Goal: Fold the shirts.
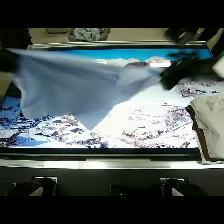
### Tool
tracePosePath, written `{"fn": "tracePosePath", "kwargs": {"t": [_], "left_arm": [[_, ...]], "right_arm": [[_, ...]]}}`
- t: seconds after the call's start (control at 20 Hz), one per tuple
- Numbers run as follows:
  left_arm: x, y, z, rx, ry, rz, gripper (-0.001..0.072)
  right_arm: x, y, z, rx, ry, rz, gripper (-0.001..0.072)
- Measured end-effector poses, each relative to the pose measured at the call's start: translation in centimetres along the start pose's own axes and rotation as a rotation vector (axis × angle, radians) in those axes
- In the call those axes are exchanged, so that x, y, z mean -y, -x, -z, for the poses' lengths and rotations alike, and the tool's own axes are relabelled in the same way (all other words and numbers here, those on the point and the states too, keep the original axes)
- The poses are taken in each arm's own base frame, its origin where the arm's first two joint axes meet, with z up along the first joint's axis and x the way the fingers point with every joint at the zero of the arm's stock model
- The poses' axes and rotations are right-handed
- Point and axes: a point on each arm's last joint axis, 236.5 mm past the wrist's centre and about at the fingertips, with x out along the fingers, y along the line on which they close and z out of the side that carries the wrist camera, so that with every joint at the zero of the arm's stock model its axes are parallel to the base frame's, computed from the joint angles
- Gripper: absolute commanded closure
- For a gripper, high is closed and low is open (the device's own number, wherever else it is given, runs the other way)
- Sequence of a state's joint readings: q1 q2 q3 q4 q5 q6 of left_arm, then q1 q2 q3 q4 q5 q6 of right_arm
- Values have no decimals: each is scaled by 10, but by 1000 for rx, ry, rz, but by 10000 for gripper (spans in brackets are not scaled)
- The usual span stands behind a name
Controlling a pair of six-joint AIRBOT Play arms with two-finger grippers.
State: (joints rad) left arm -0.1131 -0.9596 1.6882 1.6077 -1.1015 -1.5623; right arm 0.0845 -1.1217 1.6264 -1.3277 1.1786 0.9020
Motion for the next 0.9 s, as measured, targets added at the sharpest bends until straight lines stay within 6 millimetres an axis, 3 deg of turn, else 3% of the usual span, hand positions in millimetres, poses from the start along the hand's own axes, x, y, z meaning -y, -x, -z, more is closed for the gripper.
{"fn": "tracePosePath", "kwargs": {"t": [0.05, 0.15, 0.25, 0.35, 0.5, 0.6, 0.7, 0.8, 0.9], "left_arm": [[-14, 32, -27, 87, 36, -37, 678], [-25, 88, -58, 210, 93, -60, 678], [-22, 130, -75, 301, 128, -40, 678], [-16, 157, -84, 358, 151, -9, 678], [-9, 179, -97, 430, 157, 21, 678], [-7, 175, -101, 440, 147, 32, 678], [-7, 148, -99, 395, 136, 34, 678], [-8, 93, -81, 280, 127, 38, 678], [-9, 20, -45, 118, 127, 47, 678]], "right_arm": [[17, 43, -22, 80, 13, 104, 659], [32, 114, -44, 191, 23, 248, 659], [34, 165, -52, 260, 17, 329, 659], [31, 202, -54, 304, 13, 383, 659], [24, 232, -49, 326, 3, 412, 659], [15, 233, -34, 272, -8, 387, 659], [2, 209, -3, 130, -49, 297, 660], [-17, 174, 41, -71, -116, 175, 660], [-44, 130, 94, -290, -187, 35, 659]]}}
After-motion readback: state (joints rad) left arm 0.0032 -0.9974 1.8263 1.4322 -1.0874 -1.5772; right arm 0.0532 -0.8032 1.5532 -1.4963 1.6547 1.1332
